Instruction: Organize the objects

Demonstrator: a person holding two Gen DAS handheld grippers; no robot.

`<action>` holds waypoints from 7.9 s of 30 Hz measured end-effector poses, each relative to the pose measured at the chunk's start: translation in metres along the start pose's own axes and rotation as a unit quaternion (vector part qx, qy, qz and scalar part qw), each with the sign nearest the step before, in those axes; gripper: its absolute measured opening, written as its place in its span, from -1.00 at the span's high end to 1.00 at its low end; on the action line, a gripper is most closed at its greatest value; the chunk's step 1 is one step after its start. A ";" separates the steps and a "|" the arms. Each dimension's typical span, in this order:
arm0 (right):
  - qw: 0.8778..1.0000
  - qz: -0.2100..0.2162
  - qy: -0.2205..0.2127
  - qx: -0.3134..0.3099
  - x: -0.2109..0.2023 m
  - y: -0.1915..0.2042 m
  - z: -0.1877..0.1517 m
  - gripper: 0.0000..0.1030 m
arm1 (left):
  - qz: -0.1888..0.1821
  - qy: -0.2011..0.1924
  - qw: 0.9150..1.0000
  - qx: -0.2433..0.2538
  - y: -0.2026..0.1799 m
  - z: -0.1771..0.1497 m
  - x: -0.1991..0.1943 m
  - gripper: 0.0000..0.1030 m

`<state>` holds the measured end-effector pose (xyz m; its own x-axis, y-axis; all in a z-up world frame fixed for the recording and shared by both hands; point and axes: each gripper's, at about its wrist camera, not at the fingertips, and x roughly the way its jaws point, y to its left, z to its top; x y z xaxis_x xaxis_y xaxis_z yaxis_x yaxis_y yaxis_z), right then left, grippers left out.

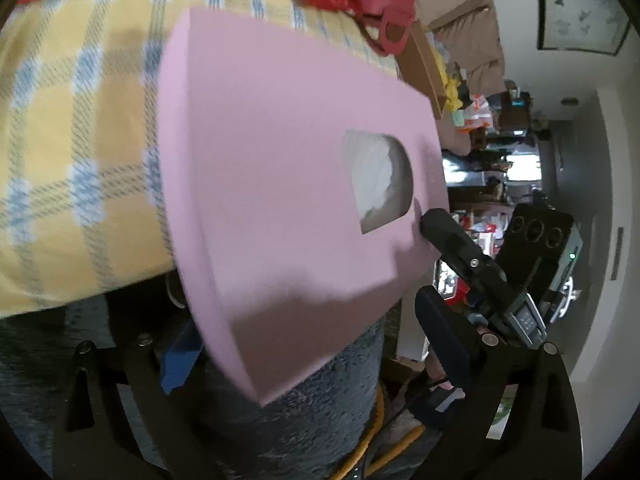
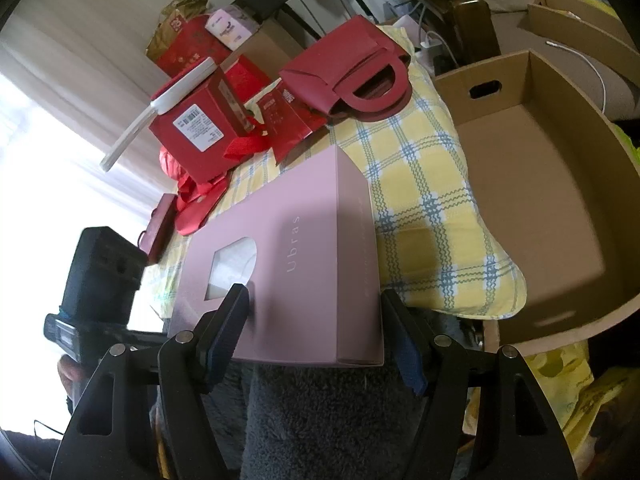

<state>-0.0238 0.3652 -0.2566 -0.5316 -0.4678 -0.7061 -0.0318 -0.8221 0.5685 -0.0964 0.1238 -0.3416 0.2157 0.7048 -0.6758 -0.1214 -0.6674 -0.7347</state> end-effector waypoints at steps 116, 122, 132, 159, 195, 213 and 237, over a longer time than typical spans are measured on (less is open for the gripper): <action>0.978 -0.074 -0.167 -0.104 -0.127 0.086 0.008 -0.21 | 0.039 -0.261 0.951 0.163 -0.130 -0.069 -0.107 -0.53; 0.974 -0.077 -0.178 -0.115 -0.144 0.081 0.007 -0.21 | 0.035 -0.262 0.949 0.173 -0.147 -0.075 -0.103 -0.53; 0.973 -0.086 -0.183 -0.109 -0.157 0.046 0.000 -0.21 | 0.043 -0.242 0.953 0.179 -0.164 -0.080 -0.069 -0.53; 0.966 -0.073 -0.230 -0.092 -0.228 -0.016 0.013 -0.22 | 0.053 -0.281 0.927 0.242 -0.256 -0.094 -0.030 -0.53; 0.956 -0.085 -0.273 -0.069 -0.269 -0.058 0.037 -0.22 | 0.047 -0.281 0.910 0.302 -0.319 -0.072 0.003 -0.54; 0.959 -0.097 -0.260 -0.060 -0.256 -0.073 0.047 -0.22 | 0.043 -0.273 0.920 0.279 -0.309 -0.056 0.020 -0.57; 0.969 -0.100 -0.220 -0.042 -0.216 -0.096 0.057 -0.22 | 0.050 -0.252 0.937 0.237 -0.275 -0.028 0.039 -0.57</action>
<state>0.0456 0.5634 -0.1340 -0.8323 -0.1281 -0.5394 -0.1113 -0.9145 0.3890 -0.0273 0.3277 -0.1645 -0.2909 0.7484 -0.5961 -0.5590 -0.6386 -0.5289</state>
